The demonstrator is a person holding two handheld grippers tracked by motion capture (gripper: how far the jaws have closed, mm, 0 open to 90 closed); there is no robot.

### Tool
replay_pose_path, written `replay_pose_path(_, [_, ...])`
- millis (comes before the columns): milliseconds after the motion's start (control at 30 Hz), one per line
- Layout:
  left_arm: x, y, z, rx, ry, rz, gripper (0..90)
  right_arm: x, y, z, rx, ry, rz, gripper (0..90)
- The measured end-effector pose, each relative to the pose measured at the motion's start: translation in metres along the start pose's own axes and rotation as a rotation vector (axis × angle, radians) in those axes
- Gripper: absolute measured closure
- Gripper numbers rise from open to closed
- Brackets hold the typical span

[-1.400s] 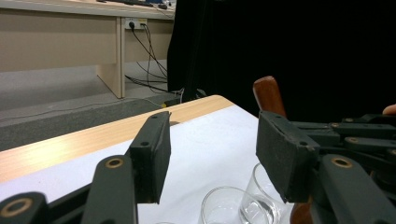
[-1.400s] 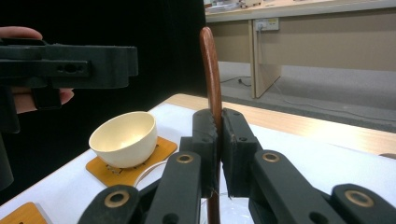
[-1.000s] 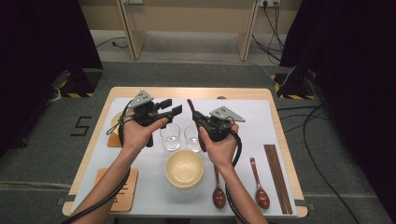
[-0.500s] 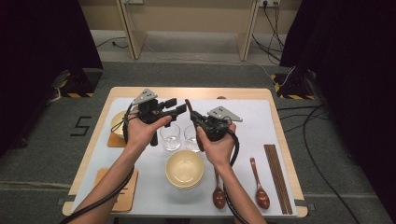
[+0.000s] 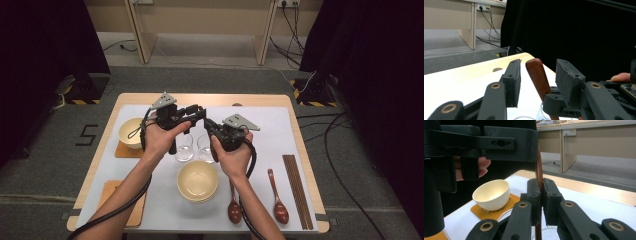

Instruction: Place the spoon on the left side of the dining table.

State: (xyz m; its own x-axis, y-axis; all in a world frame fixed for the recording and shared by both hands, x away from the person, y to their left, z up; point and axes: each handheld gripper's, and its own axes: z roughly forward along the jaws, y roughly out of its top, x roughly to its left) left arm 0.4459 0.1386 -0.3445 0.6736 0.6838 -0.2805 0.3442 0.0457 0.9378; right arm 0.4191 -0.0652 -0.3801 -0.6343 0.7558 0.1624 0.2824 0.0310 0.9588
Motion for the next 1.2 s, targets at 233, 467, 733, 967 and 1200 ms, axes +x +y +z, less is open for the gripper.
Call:
replay_pose_path(233, [-0.001,0.000,0.003,-0.009,-0.035,-0.044,64.2,0.000,0.000,-0.003,-0.009,-0.003,-0.005,84.9])
replay_pose_path(467, [0.000,0.000,0.004,-0.013,-0.053,-0.068,68.4,0.000,0.002,-0.006,-0.027,-0.006,-0.007,85.0])
replay_pose_path(733, [-0.002,0.004,0.002,-0.013,-0.081,-0.069,73.6,0.001,0.003,-0.006,-0.036,-0.001,-0.012,84.9])
replay_pose_path(967, [-0.007,0.008,-0.004,-0.029,-0.048,0.004,74.4,0.005,0.005,-0.007,-0.035,-0.003,-0.036,78.9])
replay_pose_path(1200, [-0.005,0.017,-0.014,-0.062,-0.019,0.027,74.5,0.006,0.005,-0.019,-0.032,-0.020,-0.064,69.8])
